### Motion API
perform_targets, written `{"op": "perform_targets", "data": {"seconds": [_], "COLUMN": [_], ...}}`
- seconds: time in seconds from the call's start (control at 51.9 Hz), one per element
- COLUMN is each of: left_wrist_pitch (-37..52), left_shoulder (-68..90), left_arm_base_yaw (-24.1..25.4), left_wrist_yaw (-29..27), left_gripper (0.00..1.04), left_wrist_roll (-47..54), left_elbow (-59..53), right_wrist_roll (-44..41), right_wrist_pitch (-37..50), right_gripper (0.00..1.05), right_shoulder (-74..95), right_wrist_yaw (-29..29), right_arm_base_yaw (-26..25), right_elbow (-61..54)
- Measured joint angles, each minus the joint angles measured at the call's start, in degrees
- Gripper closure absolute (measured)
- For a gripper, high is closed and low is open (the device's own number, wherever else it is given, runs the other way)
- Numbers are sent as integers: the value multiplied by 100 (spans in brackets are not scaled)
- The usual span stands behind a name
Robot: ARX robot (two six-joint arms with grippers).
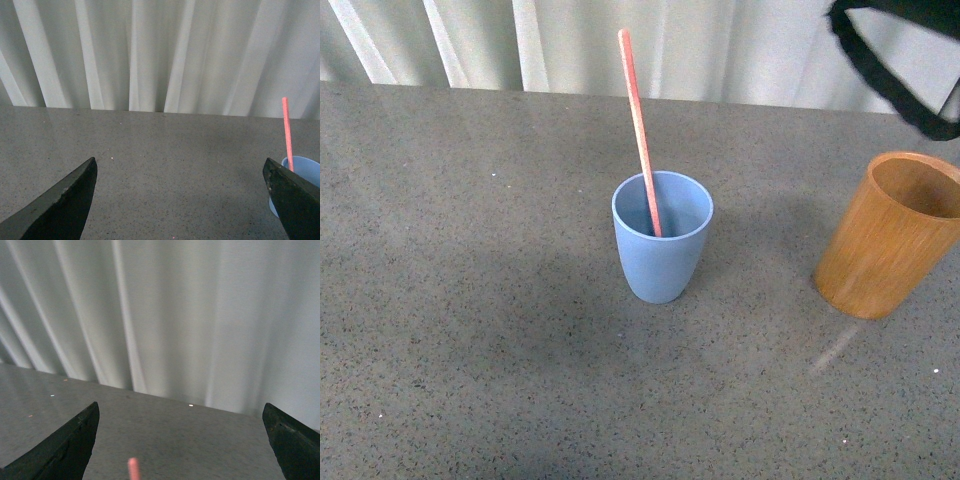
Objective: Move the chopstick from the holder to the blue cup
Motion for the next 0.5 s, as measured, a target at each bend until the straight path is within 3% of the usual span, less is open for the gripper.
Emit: {"op": "perform_targets", "data": {"seconds": [0.135, 0.309, 0.501], "left_wrist_pitch": [0, 0, 0], "left_shoulder": [0, 0, -2], "left_arm_base_yaw": [0, 0, 0], "left_wrist_yaw": [0, 0, 7], "left_gripper": [7, 7, 7], "left_wrist_roll": [0, 0, 2], "left_elbow": [0, 0, 0], "right_wrist_roll": [170, 374, 358], "right_wrist_pitch": [-1449, -3058, -3274], "right_gripper": [10, 10, 10], "right_shoulder": [-957, -2385, -3080], "right_wrist_yaw": [708, 802, 780], "right_arm_base_yaw": [-588, -1473, -1694], "right_elbow": [-439, -1244, -1567]}}
